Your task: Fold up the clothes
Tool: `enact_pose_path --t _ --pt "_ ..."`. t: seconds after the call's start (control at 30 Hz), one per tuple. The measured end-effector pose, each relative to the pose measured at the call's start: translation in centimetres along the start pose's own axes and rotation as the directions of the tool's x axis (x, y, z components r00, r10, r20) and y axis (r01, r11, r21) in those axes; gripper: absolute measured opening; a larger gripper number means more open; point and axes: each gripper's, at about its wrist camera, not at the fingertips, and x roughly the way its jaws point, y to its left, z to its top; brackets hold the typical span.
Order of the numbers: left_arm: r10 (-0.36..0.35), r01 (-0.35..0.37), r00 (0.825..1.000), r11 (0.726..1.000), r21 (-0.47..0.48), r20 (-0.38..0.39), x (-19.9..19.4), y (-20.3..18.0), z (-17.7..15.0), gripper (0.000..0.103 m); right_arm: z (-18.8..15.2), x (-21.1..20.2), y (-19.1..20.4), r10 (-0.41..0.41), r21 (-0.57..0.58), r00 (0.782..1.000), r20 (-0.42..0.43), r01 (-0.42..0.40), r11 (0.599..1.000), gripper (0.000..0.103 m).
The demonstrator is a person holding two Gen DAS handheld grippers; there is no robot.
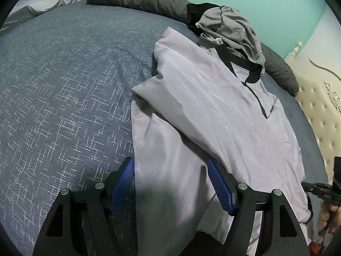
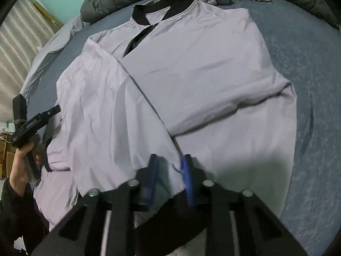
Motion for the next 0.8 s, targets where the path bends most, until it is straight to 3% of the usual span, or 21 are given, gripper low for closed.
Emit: enact_pose_path --t 0.2,0.4,0.5,0.63,0.8 --pt "-0.003 0.003 1.0 1.0 -0.001 -0.003 0.0 0.1 -0.1 0.075 -2.3 -3.1 0.0 -0.002 0.042 0.997 0.081 -0.001 0.999 0.002" --pt "-0.007 0.007 1.0 1.0 0.0 -0.002 0.0 0.1 -0.1 0.075 -5.1 -2.3 -1.0 -0.057 0.082 0.998 0.033 0.054 0.995 0.002" --pt "-0.006 0.006 1.0 1.0 -0.002 -0.003 0.0 0.1 0.0 0.075 -5.5 -1.6 -1.0 -0.045 0.101 0.999 0.028 0.042 0.994 0.002" --pt "-0.007 0.007 1.0 1.0 -0.019 0.023 -1.1 0.4 0.4 0.075 -4.8 -1.2 -0.2 -0.051 0.06 0.999 0.001 0.051 0.997 0.006" --pt "-0.007 0.012 0.997 0.998 -0.061 0.079 -2.9 1.7 1.4 0.075 -1.5 -4.5 -0.1 -0.124 0.091 0.983 0.134 0.112 0.99 0.009"
